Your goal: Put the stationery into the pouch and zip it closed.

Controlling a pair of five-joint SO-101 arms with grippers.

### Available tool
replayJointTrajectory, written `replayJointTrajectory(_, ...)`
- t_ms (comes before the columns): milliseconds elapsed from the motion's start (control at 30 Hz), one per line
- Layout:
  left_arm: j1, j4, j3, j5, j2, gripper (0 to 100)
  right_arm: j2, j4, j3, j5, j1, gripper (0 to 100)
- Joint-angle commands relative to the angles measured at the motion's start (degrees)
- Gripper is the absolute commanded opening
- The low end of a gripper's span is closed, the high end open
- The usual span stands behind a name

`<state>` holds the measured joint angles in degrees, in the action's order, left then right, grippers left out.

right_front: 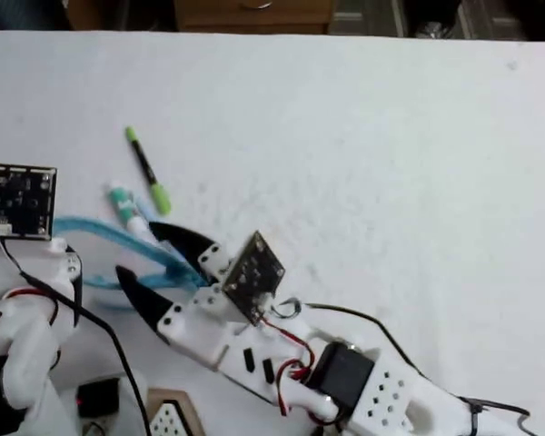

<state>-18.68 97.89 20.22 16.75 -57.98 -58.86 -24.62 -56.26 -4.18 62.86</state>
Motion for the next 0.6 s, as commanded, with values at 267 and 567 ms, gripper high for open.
replayJointTrajectory(267,0.04,2.81,4.40,-0.44,0.57,2,9.45,-20.35,31.12,-6.33,-17.71,20.9)
replayJointTrajectory(567,0.04,2.90,4.57,-0.44,0.57,2,45.23,-32.48,53.71,-10.02,-18.15,20.9)
